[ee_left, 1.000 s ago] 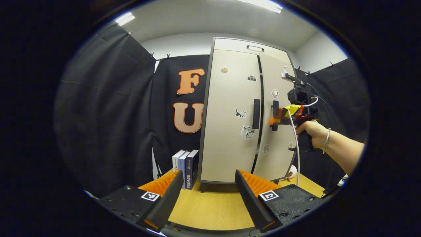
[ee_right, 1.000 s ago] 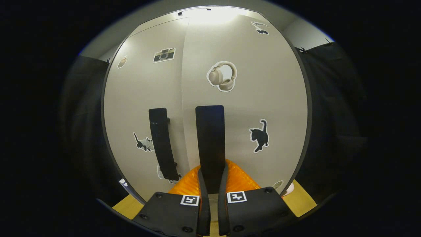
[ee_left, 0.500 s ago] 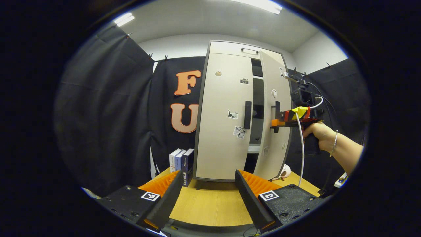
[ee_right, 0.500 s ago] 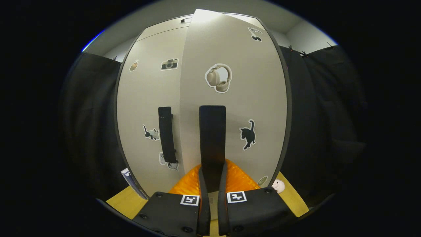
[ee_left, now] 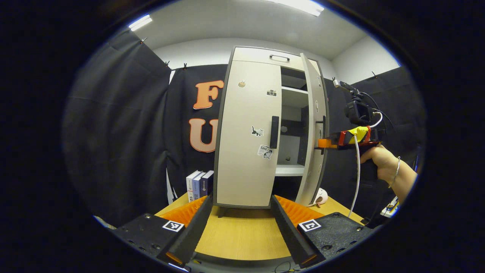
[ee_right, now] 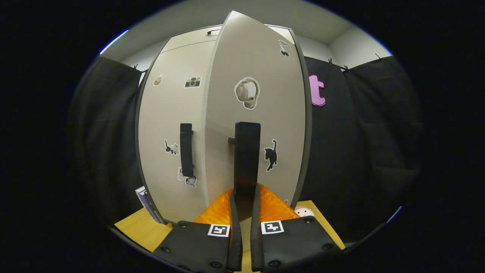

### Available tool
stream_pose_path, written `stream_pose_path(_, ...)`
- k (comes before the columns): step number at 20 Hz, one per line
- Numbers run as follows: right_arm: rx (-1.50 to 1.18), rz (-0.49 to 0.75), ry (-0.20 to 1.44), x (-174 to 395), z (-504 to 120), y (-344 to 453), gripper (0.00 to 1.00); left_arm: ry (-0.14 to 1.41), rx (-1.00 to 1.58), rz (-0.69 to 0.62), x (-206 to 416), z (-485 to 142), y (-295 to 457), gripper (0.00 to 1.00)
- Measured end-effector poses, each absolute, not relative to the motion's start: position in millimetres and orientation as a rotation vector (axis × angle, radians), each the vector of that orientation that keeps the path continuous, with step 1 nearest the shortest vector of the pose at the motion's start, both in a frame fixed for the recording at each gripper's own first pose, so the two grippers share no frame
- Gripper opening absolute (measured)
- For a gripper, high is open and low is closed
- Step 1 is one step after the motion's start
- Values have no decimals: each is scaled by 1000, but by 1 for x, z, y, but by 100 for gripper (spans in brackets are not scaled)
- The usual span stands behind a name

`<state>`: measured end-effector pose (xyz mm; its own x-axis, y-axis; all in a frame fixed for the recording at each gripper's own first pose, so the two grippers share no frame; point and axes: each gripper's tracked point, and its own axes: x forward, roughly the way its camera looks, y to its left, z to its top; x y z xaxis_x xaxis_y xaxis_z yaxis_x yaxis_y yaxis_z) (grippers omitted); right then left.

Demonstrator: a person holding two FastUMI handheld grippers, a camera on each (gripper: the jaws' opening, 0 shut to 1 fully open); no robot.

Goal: Open the right door of the double-door shoe cabinet with the right hand, and open the left door with the left hand.

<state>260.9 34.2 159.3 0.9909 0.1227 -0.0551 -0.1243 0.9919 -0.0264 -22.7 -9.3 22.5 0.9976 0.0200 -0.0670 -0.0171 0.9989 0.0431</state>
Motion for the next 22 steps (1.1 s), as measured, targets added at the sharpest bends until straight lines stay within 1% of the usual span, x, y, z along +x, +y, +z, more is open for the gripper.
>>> stream_pose_path(5, 24, 127, 56, 254, 159, 24, 16, 89, 27, -13, -17, 15, -30, 94)
stream_pose_path(6, 51, 128, 57, 250, 160, 24, 7, 93, 21, -23, -17, 15, -35, 95)
stream_pose_path(8, 66, 115, 62, 248, 158, 22, 8, 90, 15, -37, -17, 17, -46, 95)
stream_pose_path(9, 54, 102, 59, 248, 158, 17, 8, 89, 22, -41, -16, 18, -50, 92)
stream_pose_path(14, 37, 50, 60, 243, 159, -9, 7, 80, 38, -79, -8, 21, -82, 95)
stream_pose_path(15, 34, 51, 63, 243, 159, -11, 7, 75, 39, -85, -6, 22, -89, 92)
stream_pose_path(16, 28, 55, 68, 242, 158, -13, 7, 71, 42, -92, -3, 23, -95, 94)
stream_pose_path(19, 27, 68, 69, 242, 159, -17, 7, 67, 57, -107, 0, 24, -115, 94)
stream_pose_path(20, 31, 72, 69, 241, 159, -17, 7, 67, 57, -107, 0, 25, -119, 92)
stream_pose_path(21, 34, 76, 69, 241, 159, -18, 7, 69, 55, -106, -1, 24, -123, 95)
stream_pose_path(22, 36, 79, 69, 241, 159, -19, 7, 72, 52, -105, 0, 23, -126, 94)
